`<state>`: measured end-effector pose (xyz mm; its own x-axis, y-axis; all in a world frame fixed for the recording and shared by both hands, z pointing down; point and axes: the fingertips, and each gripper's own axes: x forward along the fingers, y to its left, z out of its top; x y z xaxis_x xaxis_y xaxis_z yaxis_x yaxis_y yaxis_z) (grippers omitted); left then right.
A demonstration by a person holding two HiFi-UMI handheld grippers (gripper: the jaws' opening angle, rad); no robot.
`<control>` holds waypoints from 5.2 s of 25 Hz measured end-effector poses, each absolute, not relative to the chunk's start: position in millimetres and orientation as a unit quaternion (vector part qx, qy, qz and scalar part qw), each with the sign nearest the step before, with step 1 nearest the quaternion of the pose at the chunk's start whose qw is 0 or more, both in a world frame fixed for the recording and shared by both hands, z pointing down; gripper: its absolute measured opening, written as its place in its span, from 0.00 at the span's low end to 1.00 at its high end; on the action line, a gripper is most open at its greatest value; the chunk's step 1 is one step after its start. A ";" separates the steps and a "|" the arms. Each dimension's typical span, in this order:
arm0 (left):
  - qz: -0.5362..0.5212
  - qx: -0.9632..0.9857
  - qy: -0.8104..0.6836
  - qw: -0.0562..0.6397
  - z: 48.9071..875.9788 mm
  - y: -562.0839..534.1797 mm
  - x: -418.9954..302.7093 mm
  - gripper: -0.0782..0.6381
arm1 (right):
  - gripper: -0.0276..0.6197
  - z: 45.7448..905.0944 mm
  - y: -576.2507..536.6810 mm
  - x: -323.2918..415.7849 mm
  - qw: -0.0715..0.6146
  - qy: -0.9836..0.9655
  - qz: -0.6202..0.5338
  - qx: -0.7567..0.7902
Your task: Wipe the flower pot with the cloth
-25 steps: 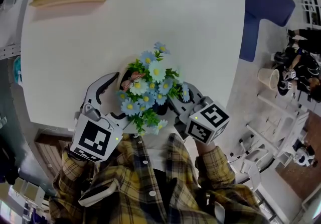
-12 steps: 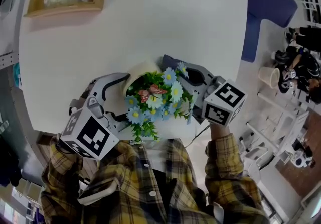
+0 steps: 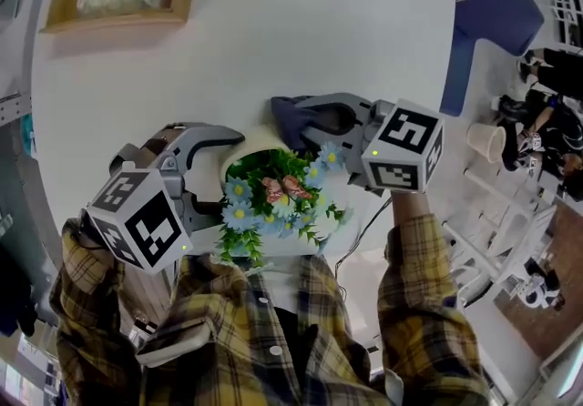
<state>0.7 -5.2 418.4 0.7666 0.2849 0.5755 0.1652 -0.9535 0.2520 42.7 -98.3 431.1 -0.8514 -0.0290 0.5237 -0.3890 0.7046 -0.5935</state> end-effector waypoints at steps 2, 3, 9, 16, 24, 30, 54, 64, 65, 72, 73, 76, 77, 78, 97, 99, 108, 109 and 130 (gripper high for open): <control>0.316 0.936 0.126 0.093 418.0 -3.4 0.2 0.69 | 0.08 431.0 -97.4 39.9 0.250 -0.890 0.363 0.116; 0.315 0.936 0.125 0.095 417.3 -2.7 2.9 0.69 | 0.08 430.2 -96.8 42.5 0.250 -0.890 0.363 0.117; 0.311 0.939 0.084 0.123 410.4 -4.7 16.1 0.69 | 0.08 419.9 -97.3 66.4 0.239 -0.891 0.355 0.152; 0.320 0.928 -0.079 0.172 424.5 3.3 -47.3 0.69 | 0.08 417.1 -78.0 55.0 0.210 -0.878 0.359 0.235; 0.254 0.898 -0.244 0.264 426.9 26.5 -56.3 0.69 | 0.08 423.5 -48.1 69.3 0.145 -0.839 0.392 0.347; 0.207 0.884 -0.312 0.281 413.2 44.9 -47.9 0.69 | 0.08 418.6 3.3 46.6 0.154 -0.840 0.402 0.331; 0.244 0.906 -0.279 0.205 407.8 27.3 -49.4 0.76 | 0.08 415.2 20.2 20.7 0.165 -0.845 0.409 0.303; 0.277 0.939 -0.117 0.170 414.6 14.8 -19.1 0.76 | 0.08 419.3 -44.9 52.2 0.170 -0.835 0.409 0.326; 0.279 0.941 -0.100 0.164 413.7 14.3 -18.5 0.76 | 0.08 418.8 -49.2 53.3 0.169 -0.835 0.411 0.325; 0.297 0.947 0.034 0.118 414.8 9.5 0.7 0.76 | 0.08 422.6 -80.6 56.6 0.204 -0.854 0.410 0.245; 0.300 0.946 0.053 0.112 414.3 8.0 5.0 0.76 | 0.08 422.9 -84.1 55.9 0.215 -0.859 0.409 0.219; 0.305 0.942 0.108 0.091 414.9 7.7 12.8 0.76 | 0.08 425.6 -88.7 47.6 0.249 -0.868 0.404 0.143; 0.305 0.941 0.123 0.087 416.0 8.3 13.0 0.76 | 0.08 427.5 -89.2 42.6 0.261 -0.869 0.403 0.120; 0.303 0.940 0.135 0.084 417.1 9.0 12.4 0.76 | 0.08 429.8 -89.2 37.1 0.271 -0.870 0.401 0.100; 0.290 0.944 0.095 0.129 411.7 6.5 -8.3 0.76 | 0.08 420.7 -104.3 22.6 0.268 -0.887 0.363 0.098; 0.287 0.943 0.068 0.153 411.3 5.4 -20.8 0.76 | 0.08 412.9 -109.8 32.6 0.250 -0.893 0.353 0.127; 0.188 0.955 -0.086 0.212 359.9 15.0 -43.1 0.75 | 0.08 344.5 -98.2 85.5 0.174 -0.907 0.284 0.259; 0.176 0.954 -0.100 0.220 351.5 18.8 -41.9 0.74 | 0.08 333.5 -92.7 91.5 0.163 -0.907 0.276 0.273; -0.010 0.918 -0.382 0.106 148.7 -7.3 -50.3 0.12 | 0.08 132.7 -7.6 76.4 -0.001 -0.926 0.082 0.368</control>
<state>-50.3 -7.3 148.7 0.7087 -0.7028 0.0623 -0.6985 -0.6865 0.2018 76.4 -7.6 132.7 -0.7290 -0.6821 0.0579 -0.6816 0.7155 -0.1532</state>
